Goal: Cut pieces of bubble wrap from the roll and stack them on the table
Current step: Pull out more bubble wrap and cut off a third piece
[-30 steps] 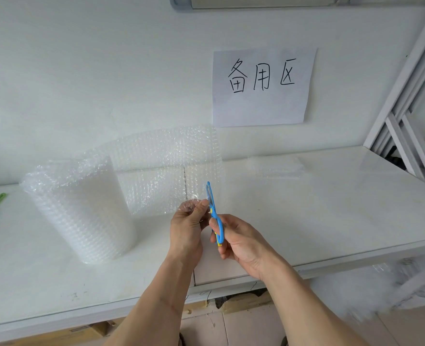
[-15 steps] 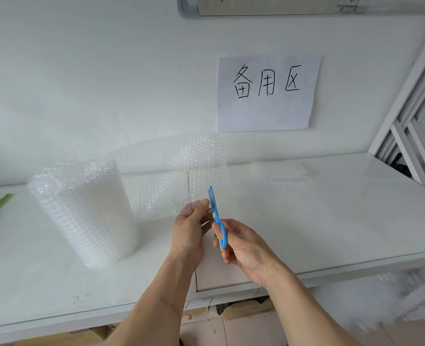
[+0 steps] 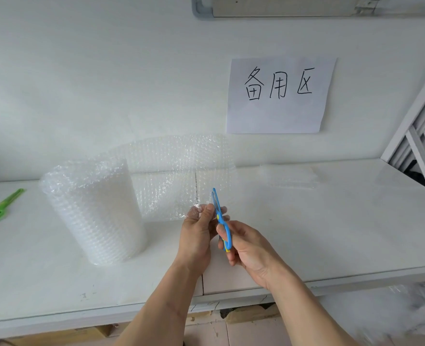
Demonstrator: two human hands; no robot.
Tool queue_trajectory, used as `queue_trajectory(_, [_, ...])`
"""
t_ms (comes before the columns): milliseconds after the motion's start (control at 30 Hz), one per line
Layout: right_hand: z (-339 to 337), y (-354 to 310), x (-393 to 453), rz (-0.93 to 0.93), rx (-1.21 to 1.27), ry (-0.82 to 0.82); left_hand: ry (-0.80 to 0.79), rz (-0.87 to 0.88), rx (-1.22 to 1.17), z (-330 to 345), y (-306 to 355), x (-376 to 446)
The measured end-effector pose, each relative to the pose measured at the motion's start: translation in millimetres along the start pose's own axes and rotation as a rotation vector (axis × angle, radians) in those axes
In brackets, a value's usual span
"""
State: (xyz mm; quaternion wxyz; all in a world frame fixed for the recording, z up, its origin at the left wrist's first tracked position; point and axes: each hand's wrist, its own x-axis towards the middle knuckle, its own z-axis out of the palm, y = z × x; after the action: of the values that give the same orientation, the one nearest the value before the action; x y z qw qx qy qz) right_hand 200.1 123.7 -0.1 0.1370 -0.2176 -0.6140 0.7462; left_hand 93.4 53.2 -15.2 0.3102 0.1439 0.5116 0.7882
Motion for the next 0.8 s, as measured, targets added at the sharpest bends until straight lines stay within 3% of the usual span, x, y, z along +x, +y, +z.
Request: queue_trajectory(800, [7.3, -7.6, 8.3, 0.004, 0.031, 0.049, 0.096, 0.083, 0.002, 0.3, -7.4, -0.2])
